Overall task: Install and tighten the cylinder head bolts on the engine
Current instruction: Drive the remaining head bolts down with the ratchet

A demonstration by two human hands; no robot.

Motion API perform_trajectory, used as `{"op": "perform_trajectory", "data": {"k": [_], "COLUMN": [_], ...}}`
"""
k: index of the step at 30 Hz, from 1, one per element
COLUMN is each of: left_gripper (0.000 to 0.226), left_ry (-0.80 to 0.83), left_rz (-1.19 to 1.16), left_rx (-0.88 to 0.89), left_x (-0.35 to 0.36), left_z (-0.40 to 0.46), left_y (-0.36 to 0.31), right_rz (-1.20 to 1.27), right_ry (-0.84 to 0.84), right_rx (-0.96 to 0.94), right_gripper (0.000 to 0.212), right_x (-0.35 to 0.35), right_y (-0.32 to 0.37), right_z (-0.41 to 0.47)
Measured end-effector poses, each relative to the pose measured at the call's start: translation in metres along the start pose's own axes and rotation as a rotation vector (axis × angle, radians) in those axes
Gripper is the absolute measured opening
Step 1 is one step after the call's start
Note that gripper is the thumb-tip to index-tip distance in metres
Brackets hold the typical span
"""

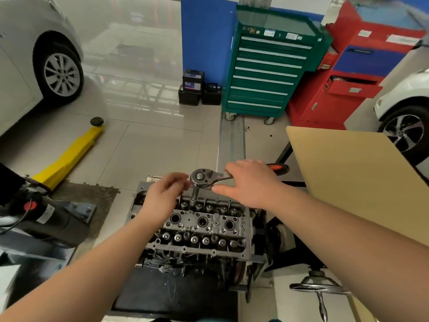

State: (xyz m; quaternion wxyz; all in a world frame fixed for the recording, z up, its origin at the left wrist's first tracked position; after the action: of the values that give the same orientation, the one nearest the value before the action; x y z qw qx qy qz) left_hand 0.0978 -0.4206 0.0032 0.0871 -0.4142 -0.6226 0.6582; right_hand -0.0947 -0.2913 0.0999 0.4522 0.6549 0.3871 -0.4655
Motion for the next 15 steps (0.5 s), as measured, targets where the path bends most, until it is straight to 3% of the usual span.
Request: {"op": "perform_trajectory", "data": {"k": [3, 6, 9, 15], "left_gripper": [0.039, 0.034, 0.048, 0.026], "left_ry": [0.153, 0.091, 0.055, 0.086], "left_rz": [0.152, 0.295, 0.342, 0.376], "left_rx": [0.073, 0.196, 0.296, 0.328], "left_x": [0.016, 0.028, 0.034, 0.032], "left_z": [-0.005, -0.001, 0.005, 0.011], "left_y": [0.022, 0.016, 0.016, 0.031], "right_rz": [0.075, 0.161, 0.203, 0.008], "right_ry": [0.048, 0.082, 0.125, 0.26], "right_rx": [-0.087, -0.124, -0.12, -0.351], "right_gripper": [0.062, 0.057, 0.049, 0.046], "right_x": [0.002, 0.006, 0.009, -0.006], "right_y": [0.02, 0.043, 0.053, 0.061], "right_z": [0.006, 0.016, 0.025, 0.042]}}
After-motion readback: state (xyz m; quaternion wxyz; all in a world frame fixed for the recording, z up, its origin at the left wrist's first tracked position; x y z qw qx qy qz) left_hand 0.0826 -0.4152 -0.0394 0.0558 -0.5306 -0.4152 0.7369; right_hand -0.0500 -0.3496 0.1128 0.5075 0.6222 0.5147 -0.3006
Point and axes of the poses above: each hand's wrist, its own z-axis towards the middle knuckle, its own x-axis out of the palm, y = z × x, the point moved 3 cm from there along z, towards the middle knuckle, and after that the axes turned 13 degrees about z, right-handed, at the moved point
